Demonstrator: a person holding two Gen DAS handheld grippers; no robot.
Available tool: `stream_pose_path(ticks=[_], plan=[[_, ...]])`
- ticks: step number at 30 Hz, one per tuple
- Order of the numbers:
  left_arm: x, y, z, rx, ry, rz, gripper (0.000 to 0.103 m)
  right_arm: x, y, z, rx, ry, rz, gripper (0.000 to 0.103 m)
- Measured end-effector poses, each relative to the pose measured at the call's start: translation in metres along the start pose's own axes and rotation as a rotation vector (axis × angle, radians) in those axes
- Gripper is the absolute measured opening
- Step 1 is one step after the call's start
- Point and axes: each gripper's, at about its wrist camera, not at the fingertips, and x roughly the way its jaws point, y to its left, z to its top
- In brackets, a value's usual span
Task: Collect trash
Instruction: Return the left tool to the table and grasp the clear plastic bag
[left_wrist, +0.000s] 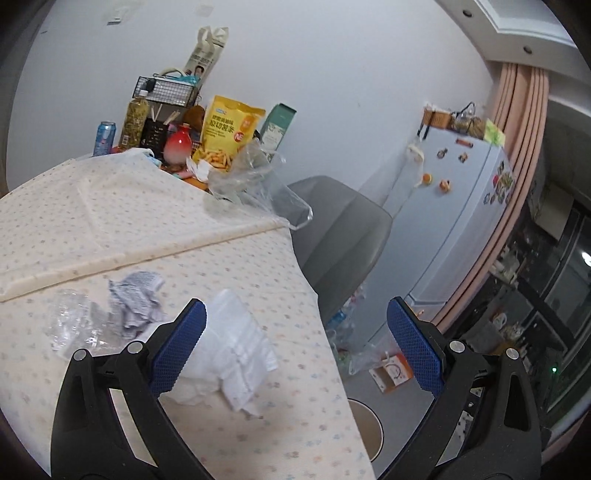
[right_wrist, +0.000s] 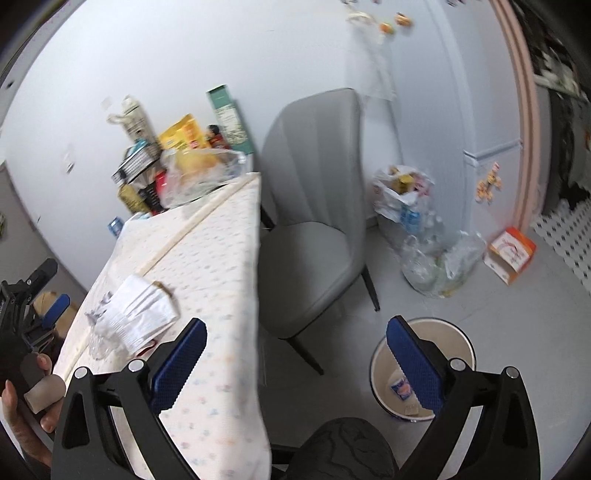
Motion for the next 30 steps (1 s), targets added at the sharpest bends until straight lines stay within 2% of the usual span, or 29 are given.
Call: stream_pose_path(ticks=[4,9,16,18,21,25,30], plan=[[-0.016,0.025,0.001,-0.026,-0.012,-0.011,0.097,0.004,0.031,-0.002,-0.076,0.0,0.026,0.096],[-0.03,0.059,-0.002,-0.036,0.022,0.012,0.097,0.013,0.061,-0.007,-0.136,0.044,0.079,0.096],[-0.046,0.109,-0.003,-0.058,0.064,0.127,0.097,0.029,0.1,-0.019,-0.162,0.111,0.155,0.096],[-0.046,0.121,-0.005,-0.056,0.09,0.173,0.097,0.035,0.112,-0.023,-0.18,0.13,0.162,0.095],[-0.042,0.139,-0.01,-0.079,0.138,0.196,0.097,0.041,0.128,-0.027,-0.212,0.15,0.178,0.092],[-0.032,0.153,-0.02,-0.102,0.201,0.234,0.094,0.045,0.141,-0.033,-0.232,0.161,0.203,0.089],[-0.022,0.156,-0.023,-0.088,0.223,0.298,0.094,0.053,0.145,-0.037,-0.233,0.206,0.222,0.081]])
